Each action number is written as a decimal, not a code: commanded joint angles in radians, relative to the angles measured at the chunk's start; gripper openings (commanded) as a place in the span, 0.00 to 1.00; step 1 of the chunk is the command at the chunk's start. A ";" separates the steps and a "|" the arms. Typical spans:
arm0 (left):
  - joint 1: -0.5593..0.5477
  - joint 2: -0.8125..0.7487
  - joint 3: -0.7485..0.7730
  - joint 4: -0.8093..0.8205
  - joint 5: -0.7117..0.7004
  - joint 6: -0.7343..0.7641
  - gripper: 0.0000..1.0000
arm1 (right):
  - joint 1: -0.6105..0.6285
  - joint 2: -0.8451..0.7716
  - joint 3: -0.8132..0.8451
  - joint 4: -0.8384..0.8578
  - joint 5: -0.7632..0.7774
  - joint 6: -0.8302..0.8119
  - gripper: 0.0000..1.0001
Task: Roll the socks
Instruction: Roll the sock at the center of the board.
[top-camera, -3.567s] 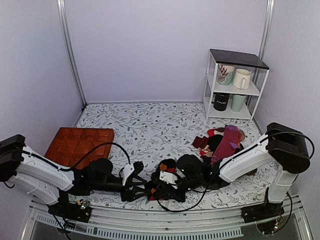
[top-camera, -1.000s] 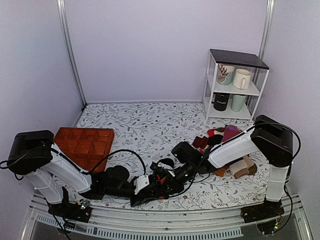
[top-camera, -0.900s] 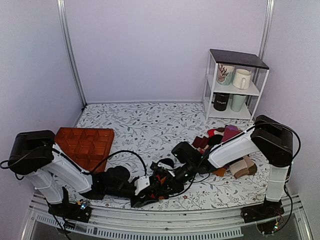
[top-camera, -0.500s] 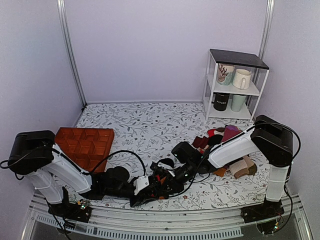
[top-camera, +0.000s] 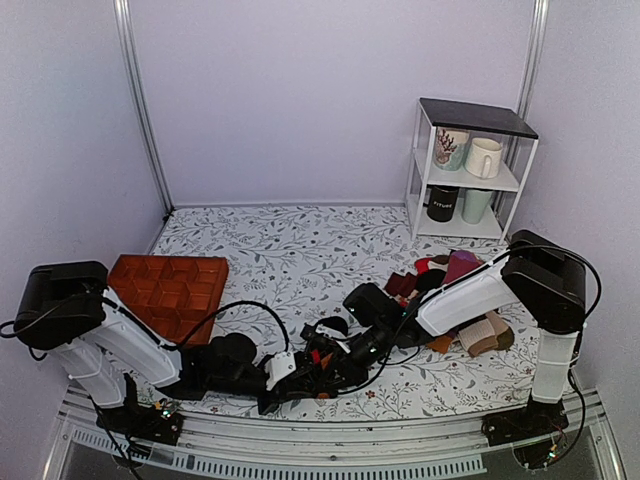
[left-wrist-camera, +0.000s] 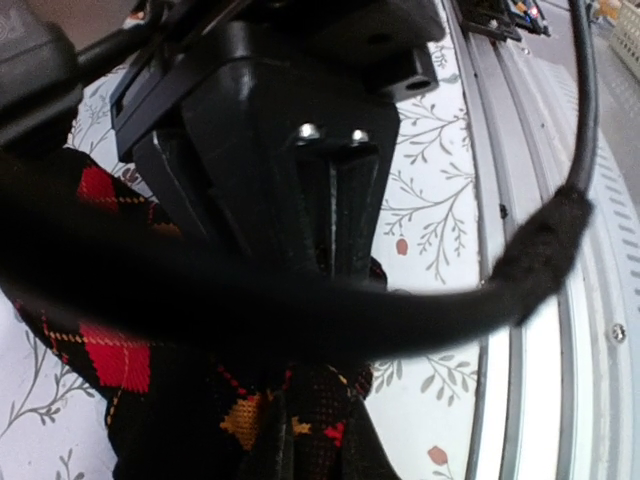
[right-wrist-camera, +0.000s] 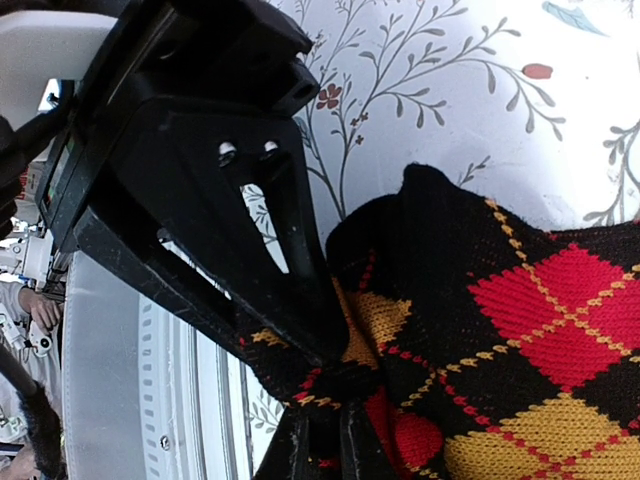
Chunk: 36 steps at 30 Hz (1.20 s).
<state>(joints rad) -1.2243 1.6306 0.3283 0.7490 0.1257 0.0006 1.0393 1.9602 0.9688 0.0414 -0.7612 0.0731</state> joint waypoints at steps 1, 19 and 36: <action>0.000 0.045 0.009 -0.022 0.054 -0.033 0.00 | 0.015 0.103 -0.055 -0.208 0.153 0.014 0.11; 0.073 0.199 -0.036 -0.125 0.272 -0.395 0.00 | 0.125 -0.410 -0.427 0.487 0.483 -0.358 0.45; 0.090 0.254 -0.047 -0.098 0.311 -0.425 0.00 | 0.183 -0.228 -0.339 0.405 0.505 -0.436 0.45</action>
<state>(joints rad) -1.1324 1.8137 0.3416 0.9550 0.4110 -0.4065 1.2102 1.7000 0.6163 0.4706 -0.2737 -0.3607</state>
